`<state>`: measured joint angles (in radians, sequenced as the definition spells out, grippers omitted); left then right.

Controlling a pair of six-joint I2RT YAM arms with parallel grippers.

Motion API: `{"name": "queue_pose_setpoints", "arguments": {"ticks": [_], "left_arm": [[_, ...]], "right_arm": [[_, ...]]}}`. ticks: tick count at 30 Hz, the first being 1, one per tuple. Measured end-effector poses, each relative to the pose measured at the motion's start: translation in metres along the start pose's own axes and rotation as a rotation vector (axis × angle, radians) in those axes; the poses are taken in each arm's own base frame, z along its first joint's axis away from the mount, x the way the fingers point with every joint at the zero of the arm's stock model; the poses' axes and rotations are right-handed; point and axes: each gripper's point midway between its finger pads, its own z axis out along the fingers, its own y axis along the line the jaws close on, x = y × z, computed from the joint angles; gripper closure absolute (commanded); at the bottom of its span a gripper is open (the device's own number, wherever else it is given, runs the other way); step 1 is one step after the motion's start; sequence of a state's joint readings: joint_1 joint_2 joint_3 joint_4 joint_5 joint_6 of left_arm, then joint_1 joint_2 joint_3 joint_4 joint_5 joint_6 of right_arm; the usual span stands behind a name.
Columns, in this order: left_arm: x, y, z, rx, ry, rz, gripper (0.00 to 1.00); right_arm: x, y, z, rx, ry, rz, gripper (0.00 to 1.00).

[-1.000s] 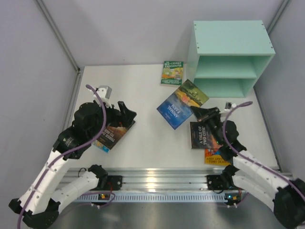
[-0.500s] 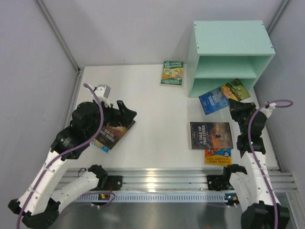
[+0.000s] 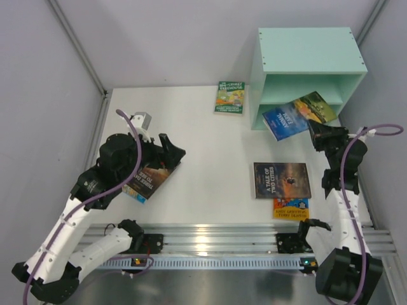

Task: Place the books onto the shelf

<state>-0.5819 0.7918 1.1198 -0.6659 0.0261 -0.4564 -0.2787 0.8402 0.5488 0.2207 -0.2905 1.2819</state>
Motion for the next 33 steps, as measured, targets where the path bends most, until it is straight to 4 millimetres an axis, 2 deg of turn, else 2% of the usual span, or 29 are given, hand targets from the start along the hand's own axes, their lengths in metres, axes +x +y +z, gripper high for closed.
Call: {"name": "queue_pose_setpoints", "arguments": {"ticks": [7,11,18,27,33], "left_arm": [[0.0,-0.002,-0.001,0.011,0.002,-0.006,0.04],[-0.001,-0.005,-0.001,0.025,-0.002,-0.013,0.04],[0.003,-0.01,0.003,0.055,0.007,-0.024,0.04],[0.006,-0.01,0.014,0.058,0.025,-0.024,0.04],[0.004,-0.011,0.018,0.064,0.017,-0.023,0.04]], "right_arm": [[-0.011,0.04,-0.001,-0.088,-0.023,-0.009,1.0],[-0.02,0.049,0.01,-0.114,-0.045,-0.007,1.0],[-0.033,0.035,0.041,-0.084,-0.087,0.004,1.0],[-0.047,0.018,0.091,-0.07,-0.1,0.044,1.0],[-0.044,0.01,0.105,-0.075,-0.102,0.056,1.0]]}}
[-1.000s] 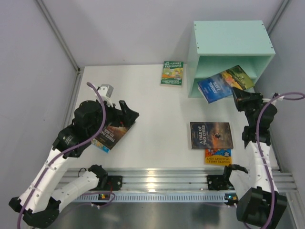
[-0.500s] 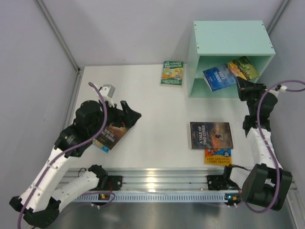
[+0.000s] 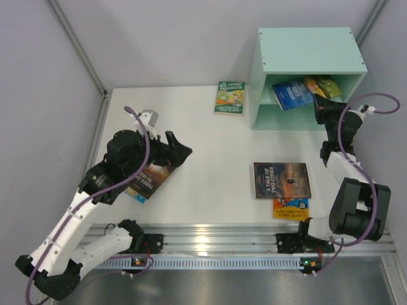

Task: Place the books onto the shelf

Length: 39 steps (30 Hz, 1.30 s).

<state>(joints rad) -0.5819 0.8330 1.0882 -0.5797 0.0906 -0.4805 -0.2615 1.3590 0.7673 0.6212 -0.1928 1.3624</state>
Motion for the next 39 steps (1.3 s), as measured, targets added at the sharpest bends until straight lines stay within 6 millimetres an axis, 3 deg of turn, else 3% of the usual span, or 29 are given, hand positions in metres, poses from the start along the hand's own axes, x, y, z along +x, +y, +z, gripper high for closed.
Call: {"name": "queue_pose_setpoints", "arguments": {"ticks": [4,11,17,36,39], "left_arm": [[0.001,0.001,0.004,-0.002,0.007,0.007,0.04],[0.001,0.003,0.011,-0.01,0.019,0.029,0.04],[-0.005,0.0,0.011,0.001,-0.005,0.039,0.04],[-0.006,0.0,0.011,0.004,-0.01,0.042,0.04],[-0.006,0.0,0.011,0.004,-0.01,0.042,0.04]], "right_arm": [[0.011,-0.005,0.014,0.007,-0.002,0.005,1.0],[0.053,-0.009,0.048,0.034,0.01,0.018,1.0],[0.061,0.003,0.069,0.024,-0.044,0.015,1.0],[0.071,-0.022,0.074,0.114,-0.095,0.005,1.0],[0.072,-0.031,0.072,0.147,-0.092,0.001,0.96]]}}
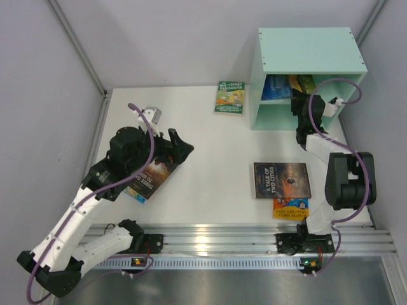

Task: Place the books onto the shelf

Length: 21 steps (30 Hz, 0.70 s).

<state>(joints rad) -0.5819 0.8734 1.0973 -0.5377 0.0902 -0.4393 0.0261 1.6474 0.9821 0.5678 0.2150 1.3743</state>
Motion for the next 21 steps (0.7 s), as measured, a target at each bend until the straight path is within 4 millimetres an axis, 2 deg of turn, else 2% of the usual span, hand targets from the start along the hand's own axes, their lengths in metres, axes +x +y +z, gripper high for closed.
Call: {"name": "queue_pose_setpoints", "arguments": {"ticks": [4,7,9,10,14,21], "left_arm": [[0.0,0.0,0.0,0.0,0.0,0.0,0.04],[0.0,-0.001,0.0,0.002,0.001,-0.001,0.04],[0.0,-0.001,0.0,0.003,0.003,-0.002,0.04],[0.0,-0.001,0.001,0.004,0.003,-0.004,0.04],[-0.002,-0.002,0.0,0.007,0.001,-0.004,0.04],[-0.004,-0.003,0.001,0.009,0.0,-0.004,0.04]], "right_arm": [[0.002,-0.011,0.0,0.049,0.009,0.003,0.84],[0.007,-0.012,-0.001,0.063,0.033,0.001,0.82],[0.012,-0.011,-0.002,0.071,0.056,-0.004,0.84],[0.014,-0.011,-0.002,0.075,0.065,-0.009,0.9],[0.014,-0.006,0.001,0.069,0.071,-0.011,1.0],[0.017,-0.008,0.012,0.078,0.072,-0.006,1.0]]}}
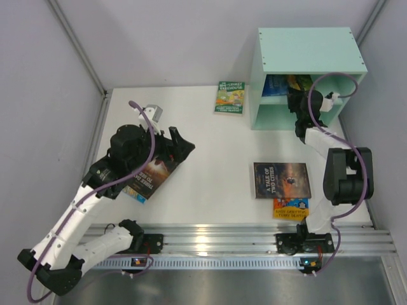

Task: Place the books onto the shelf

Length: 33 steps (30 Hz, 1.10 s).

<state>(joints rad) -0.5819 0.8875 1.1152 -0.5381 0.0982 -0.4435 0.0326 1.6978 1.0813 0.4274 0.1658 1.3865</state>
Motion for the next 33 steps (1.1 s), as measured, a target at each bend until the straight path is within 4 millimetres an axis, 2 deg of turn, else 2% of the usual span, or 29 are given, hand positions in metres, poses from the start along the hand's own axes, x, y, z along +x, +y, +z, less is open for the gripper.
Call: {"name": "queue_pose_setpoints", "arguments": {"ticks": [7,13,16,23,33], "left_arm": [[-0.002,-0.001,0.003,0.001,0.005,0.0,0.04],[-0.002,-0.002,0.003,0.005,0.006,-0.001,0.04],[-0.002,-0.002,0.003,0.007,0.007,-0.001,0.04],[-0.003,-0.004,0.001,0.012,0.003,-0.009,0.04],[-0.008,-0.008,-0.008,0.028,-0.025,-0.023,0.04]], "right_arm": [[0.001,0.002,0.008,0.002,0.002,0.001,1.0],[0.003,0.001,0.009,0.003,0.01,0.004,0.74],[0.006,0.005,0.008,-0.007,0.032,-0.012,0.69],[0.011,0.004,0.005,0.029,0.073,-0.069,0.7],[0.016,0.008,-0.002,0.079,0.131,-0.125,0.59]]}}
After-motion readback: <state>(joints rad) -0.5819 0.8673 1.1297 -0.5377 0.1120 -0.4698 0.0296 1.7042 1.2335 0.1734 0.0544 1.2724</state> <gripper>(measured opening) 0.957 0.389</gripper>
